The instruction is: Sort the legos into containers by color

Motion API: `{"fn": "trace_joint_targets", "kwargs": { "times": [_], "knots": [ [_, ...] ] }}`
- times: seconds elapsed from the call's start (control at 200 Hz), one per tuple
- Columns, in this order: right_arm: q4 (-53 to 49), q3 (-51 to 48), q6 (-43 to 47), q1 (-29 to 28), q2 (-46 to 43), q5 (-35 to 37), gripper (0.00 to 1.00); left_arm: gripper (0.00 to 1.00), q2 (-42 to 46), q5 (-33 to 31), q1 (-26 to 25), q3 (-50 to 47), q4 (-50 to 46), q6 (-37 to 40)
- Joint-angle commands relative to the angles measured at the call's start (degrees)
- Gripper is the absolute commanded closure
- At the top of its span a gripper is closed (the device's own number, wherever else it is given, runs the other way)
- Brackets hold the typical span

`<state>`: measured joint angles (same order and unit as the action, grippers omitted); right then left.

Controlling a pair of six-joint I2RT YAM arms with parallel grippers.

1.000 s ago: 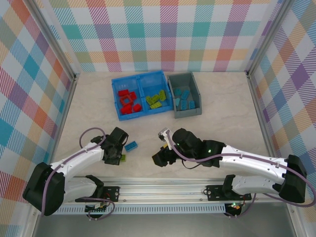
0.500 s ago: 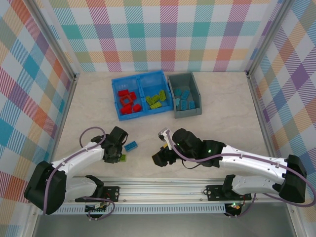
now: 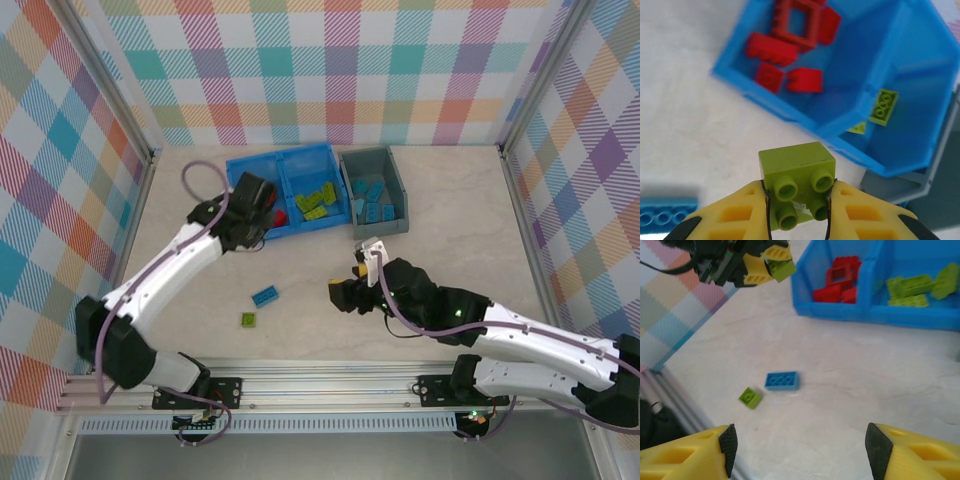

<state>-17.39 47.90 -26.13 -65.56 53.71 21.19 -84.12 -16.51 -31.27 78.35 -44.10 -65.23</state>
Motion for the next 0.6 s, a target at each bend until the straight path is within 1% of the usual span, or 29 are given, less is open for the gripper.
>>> {"fn": "trace_joint_targets", "kwargs": {
  "times": [0.0,0.14,0.3,0.4,0.595],
  "knots": [
    [0.69,3.91,0.92,1.43,2.79,6.74,0.3,0.76,-8.05,-0.06,-1.9,9.22,-0.66,12.09],
    [1.28,7.63,-1.22,6.74,6.57,5.74,0.3,0.76,-19.96,0.55,-2.4,22.53,-1.52,17.44],
    [1.45,11.59,-1.42,11.46,9.14,2.71,0.3,0.75,-32.44,-2.86,-2.4,37.0,-2.43,23.23],
    [1.65,12.72,-1.16,13.1,9.59,0.85,0.3,0.75,-39.6,-4.81,-2.0,44.66,-2.75,25.68],
    [1.1,12.42,-1.58,14.05,9.48,-0.5,0.3,0.75,-51.54,-6.91,-0.34,57.91,-3.71,28.87]
  ]
}}
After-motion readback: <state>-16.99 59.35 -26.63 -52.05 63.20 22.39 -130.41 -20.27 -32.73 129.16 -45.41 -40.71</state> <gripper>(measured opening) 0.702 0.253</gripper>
